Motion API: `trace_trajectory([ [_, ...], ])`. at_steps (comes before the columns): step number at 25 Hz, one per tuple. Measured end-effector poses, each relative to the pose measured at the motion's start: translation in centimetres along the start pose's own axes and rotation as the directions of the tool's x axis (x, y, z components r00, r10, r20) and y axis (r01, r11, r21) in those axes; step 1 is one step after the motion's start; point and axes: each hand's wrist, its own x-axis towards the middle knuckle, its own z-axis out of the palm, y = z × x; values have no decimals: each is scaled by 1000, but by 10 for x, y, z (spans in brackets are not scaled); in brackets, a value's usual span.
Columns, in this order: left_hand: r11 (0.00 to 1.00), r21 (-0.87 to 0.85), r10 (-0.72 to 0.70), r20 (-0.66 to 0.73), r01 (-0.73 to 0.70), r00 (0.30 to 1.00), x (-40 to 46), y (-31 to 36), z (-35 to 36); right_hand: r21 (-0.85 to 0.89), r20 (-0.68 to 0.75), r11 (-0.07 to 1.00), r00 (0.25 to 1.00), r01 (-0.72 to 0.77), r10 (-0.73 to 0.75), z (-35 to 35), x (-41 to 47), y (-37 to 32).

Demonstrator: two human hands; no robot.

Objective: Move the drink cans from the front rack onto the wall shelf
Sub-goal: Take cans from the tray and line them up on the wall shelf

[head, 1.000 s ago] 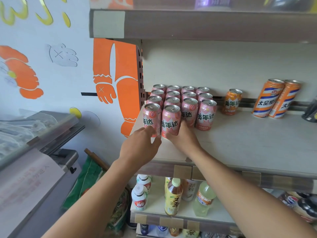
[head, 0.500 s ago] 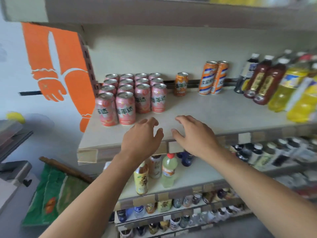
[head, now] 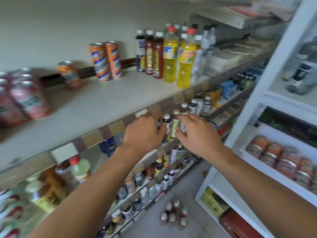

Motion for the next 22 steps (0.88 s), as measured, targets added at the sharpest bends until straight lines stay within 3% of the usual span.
trace_trajectory([
  [11, 958, -126, 283, 230, -259, 931, 82, 188, 152, -43, 59, 932, 931, -359, 361, -7, -67, 224],
  [22, 866, -262, 498, 365, -426, 787, 87, 302, 263, -95, 86, 715, 709, -693, 700, 23, -161, 345],
])
